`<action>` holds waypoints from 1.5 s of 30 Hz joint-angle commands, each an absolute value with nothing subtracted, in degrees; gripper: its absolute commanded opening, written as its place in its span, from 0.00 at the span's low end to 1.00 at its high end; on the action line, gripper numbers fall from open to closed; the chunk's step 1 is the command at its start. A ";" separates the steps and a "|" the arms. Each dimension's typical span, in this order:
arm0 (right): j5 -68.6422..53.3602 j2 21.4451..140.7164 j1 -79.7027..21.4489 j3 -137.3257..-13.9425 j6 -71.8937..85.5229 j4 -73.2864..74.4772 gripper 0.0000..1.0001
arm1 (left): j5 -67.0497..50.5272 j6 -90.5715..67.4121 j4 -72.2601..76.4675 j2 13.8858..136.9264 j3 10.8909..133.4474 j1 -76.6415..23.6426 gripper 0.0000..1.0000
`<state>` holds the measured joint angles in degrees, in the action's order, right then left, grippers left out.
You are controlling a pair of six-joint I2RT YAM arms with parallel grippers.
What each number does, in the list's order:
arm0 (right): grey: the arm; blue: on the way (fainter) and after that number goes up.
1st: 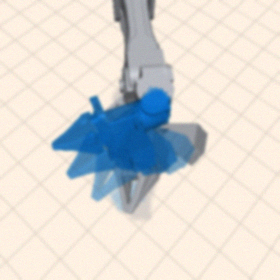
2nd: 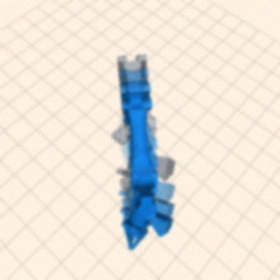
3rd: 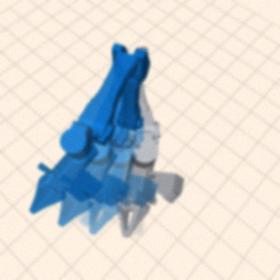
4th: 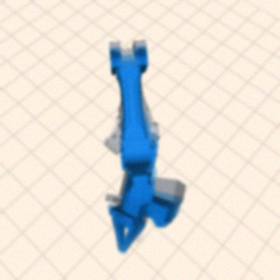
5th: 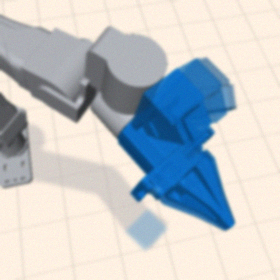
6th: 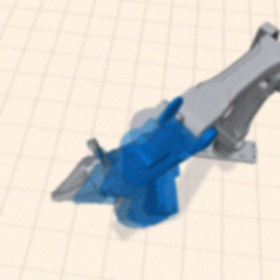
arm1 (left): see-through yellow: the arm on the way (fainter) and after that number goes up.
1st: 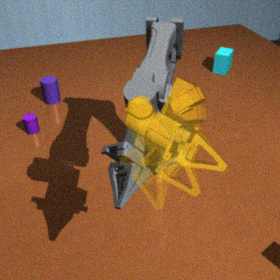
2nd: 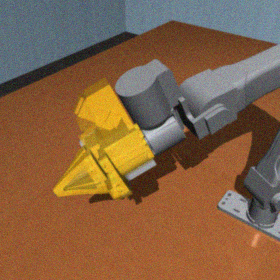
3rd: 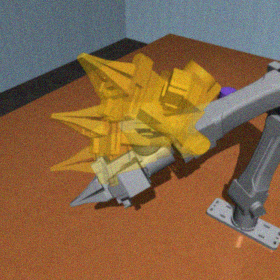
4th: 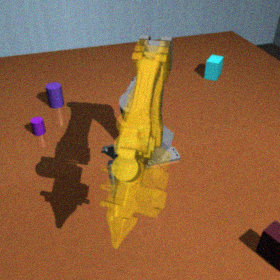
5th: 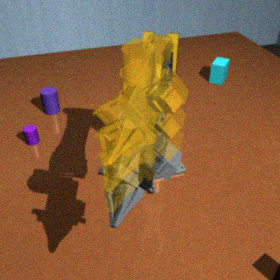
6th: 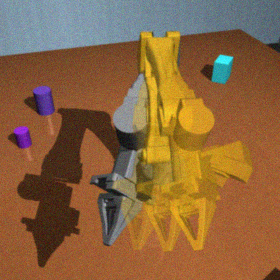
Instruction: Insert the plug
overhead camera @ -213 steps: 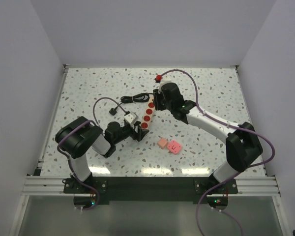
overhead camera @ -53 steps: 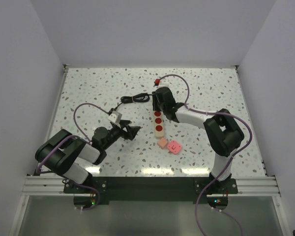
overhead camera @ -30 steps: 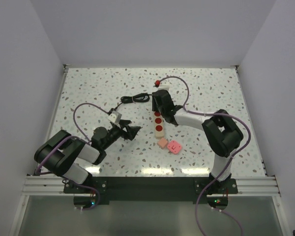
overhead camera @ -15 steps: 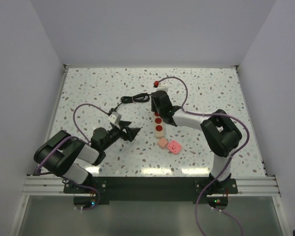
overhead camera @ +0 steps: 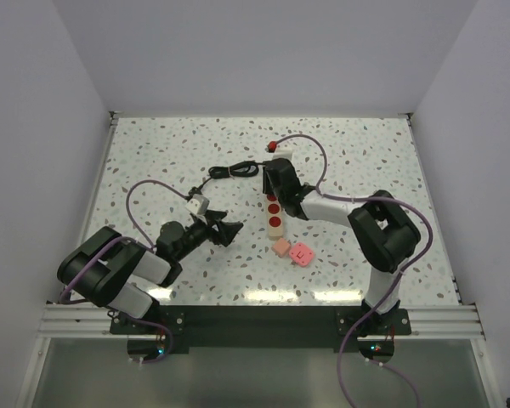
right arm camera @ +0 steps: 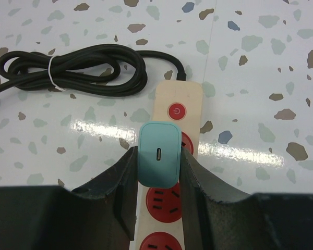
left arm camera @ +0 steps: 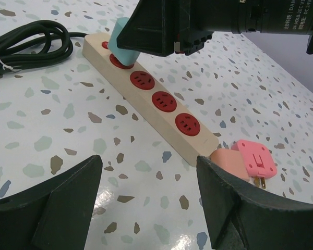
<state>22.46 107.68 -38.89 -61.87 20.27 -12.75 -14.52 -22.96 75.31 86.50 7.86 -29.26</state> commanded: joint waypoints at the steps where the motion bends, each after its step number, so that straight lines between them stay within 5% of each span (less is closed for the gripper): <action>1: 13.72 117.33 -38.15 -58.18 19.51 8.26 0.00 | -15.47 -23.73 83.23 86.13 7.47 -28.56 0.78; 35: 14.86 118.30 -38.14 -62.23 22.76 10.90 0.00 | -13.71 -22.24 74.97 77.00 7.21 -27.86 0.78; 42: 12.75 112.08 -38.41 -62.93 21.62 11.78 0.58 | -12.30 -21.62 72.60 75.41 7.38 -27.86 0.79; 45: 11.87 109.52 -38.50 -63.98 21.10 11.78 0.65 | -12.22 -21.45 72.34 75.50 7.64 -27.86 0.79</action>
<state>17.80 109.01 -38.15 -65.91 20.58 -0.82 -13.23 -22.94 72.05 76.34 7.33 -28.25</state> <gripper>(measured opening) 0.633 0.791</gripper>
